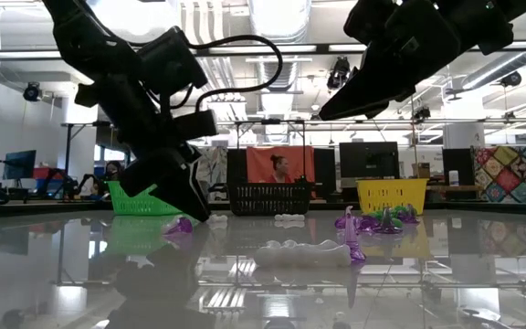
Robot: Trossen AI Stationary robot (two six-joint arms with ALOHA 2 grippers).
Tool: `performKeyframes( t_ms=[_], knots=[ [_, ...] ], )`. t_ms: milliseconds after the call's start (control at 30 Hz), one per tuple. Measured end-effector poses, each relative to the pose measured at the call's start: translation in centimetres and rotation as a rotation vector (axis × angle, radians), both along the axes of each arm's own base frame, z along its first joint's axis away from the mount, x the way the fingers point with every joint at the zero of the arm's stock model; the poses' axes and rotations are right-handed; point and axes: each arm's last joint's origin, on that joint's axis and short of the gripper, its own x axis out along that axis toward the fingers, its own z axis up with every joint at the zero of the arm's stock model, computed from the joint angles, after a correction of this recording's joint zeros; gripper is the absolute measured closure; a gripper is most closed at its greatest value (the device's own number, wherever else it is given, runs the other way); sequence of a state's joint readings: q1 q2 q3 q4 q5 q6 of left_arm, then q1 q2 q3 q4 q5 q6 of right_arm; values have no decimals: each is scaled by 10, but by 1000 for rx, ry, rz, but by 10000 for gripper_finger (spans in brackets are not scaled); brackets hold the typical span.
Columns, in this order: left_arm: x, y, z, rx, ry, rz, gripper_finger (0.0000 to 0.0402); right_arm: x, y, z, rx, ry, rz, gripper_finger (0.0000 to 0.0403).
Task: Sort Halloween decoration
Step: Put the white bone toy into the green basket
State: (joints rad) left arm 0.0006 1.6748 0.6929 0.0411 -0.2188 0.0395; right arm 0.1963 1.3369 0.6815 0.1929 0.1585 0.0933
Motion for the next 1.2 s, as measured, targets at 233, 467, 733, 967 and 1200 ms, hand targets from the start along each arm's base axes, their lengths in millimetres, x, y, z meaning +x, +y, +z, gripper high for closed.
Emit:
performKeyframes(
  t_ms=[233,467,733,967,1200],
  knots=[
    [0,0,-2,-7,8,-5,389,0,0,0,3,-1,-2,307],
    [0,0,0,-16,1,22,399,0,0,0,3,-1,-2,307],
    [1,1,17,-17,-63,29,401,0,0,0,3,-1,-2,307],
    [-3,0,43,-19,-161,27,402,0,0,1,3,-6,-1,307],
    [-10,0,72,-22,-280,25,401,0,0,1,4,-7,-2,307]
  ],
)
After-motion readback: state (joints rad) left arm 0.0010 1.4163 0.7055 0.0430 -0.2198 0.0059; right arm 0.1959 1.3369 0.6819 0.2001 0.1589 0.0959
